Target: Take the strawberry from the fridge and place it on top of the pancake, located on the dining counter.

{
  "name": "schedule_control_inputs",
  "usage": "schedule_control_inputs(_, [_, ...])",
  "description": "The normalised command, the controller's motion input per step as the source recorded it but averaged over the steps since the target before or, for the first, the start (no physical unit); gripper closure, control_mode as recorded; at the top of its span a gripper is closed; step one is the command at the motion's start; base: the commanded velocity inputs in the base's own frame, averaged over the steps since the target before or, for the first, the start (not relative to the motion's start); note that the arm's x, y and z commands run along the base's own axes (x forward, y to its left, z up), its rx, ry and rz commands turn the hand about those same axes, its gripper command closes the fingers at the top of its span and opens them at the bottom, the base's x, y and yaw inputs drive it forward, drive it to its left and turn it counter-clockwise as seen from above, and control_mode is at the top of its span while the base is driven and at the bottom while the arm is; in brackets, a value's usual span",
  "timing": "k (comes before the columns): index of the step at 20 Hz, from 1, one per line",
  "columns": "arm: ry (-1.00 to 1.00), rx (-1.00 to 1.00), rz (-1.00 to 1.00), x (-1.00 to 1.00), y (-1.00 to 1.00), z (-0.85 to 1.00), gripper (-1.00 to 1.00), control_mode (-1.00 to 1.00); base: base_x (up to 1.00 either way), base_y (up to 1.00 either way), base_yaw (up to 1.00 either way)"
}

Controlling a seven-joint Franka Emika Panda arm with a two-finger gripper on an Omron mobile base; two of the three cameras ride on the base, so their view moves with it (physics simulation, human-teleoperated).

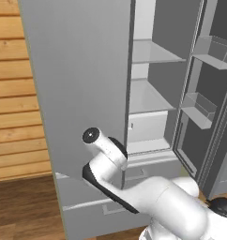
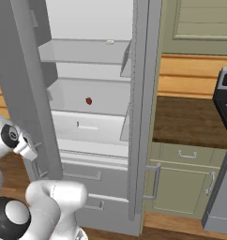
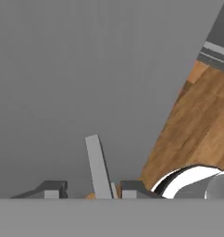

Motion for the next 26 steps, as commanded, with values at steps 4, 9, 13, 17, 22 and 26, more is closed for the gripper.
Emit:
schedule_control_inputs(4, [0.00,-0.17,-0.18,-0.39,0.93,0.00,1.00,-1.00,0.00,0.00,0.00])
schedule_control_inputs(9, [0.00,-0.20,-0.15,-0.07,0.95,0.00,-1.00,-1.00,0.00,0.00,0.00])
schedule_control_inputs(13, [0.01,-0.19,-0.14,-0.10,0.91,0.00,-1.00,-1.00,0.00,0.00,0.00])
schedule_control_inputs(17, [0.00,-0.13,-0.09,-0.19,0.59,0.01,-1.00,-1.00,0.00,0.00,0.00])
schedule_control_inputs(22, [0.00,-0.01,0.00,-0.24,0.24,0.31,-1.00,-1.00,0.00,0.00,0.00])
schedule_control_inputs(26, [0.05,0.00,0.10,-0.58,0.12,0.52,-1.00,-1.00,0.00,0.00,0.00])
